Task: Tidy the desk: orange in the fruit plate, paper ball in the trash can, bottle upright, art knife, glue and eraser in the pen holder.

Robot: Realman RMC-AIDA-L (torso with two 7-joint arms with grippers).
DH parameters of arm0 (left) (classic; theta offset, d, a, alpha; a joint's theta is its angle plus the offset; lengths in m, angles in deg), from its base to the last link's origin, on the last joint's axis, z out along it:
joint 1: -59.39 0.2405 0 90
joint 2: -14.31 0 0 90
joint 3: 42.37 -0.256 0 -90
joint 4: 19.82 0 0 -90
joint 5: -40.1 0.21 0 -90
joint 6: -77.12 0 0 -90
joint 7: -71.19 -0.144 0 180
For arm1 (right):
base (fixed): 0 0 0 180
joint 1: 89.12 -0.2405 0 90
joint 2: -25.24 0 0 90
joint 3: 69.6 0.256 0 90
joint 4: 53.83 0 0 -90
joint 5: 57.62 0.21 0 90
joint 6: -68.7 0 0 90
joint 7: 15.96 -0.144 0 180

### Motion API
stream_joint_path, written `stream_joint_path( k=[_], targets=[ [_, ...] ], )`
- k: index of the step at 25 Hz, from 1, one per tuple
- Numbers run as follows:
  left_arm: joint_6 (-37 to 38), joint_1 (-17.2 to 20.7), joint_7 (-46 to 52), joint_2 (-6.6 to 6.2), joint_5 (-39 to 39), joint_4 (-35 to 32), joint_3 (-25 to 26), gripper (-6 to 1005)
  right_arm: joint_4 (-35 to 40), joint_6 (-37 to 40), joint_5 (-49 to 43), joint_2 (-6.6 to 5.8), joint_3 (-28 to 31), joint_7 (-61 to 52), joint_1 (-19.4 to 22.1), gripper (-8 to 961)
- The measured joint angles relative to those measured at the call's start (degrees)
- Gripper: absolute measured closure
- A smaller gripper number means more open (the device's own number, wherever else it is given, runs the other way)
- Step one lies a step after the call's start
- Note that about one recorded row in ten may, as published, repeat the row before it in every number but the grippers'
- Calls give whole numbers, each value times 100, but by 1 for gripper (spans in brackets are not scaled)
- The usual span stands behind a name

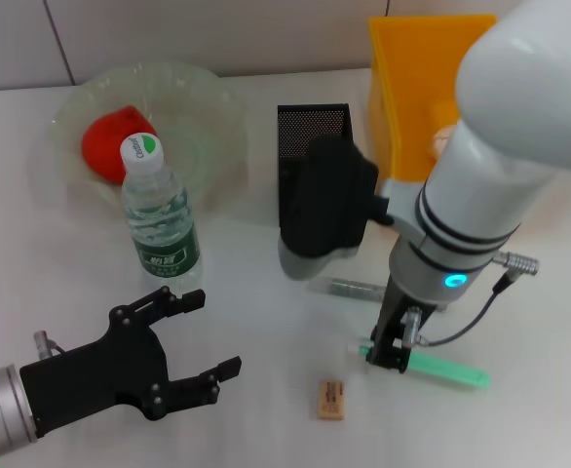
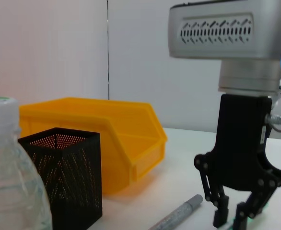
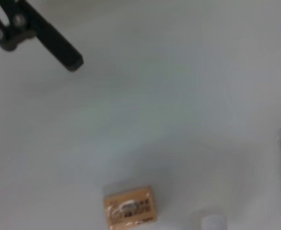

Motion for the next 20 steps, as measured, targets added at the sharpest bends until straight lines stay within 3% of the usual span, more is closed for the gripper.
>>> stream_joint_path(
  k=[5, 20],
  targets=[
    [36, -10, 3, 0, 0, -19, 10, 133, 280, 279, 80, -8, 611, 110, 18, 784],
    [47, -20, 5, 0, 0, -34, 5, 133, 1479, 1164, 162, -64, 3312, 621, -54, 781]
  ],
)
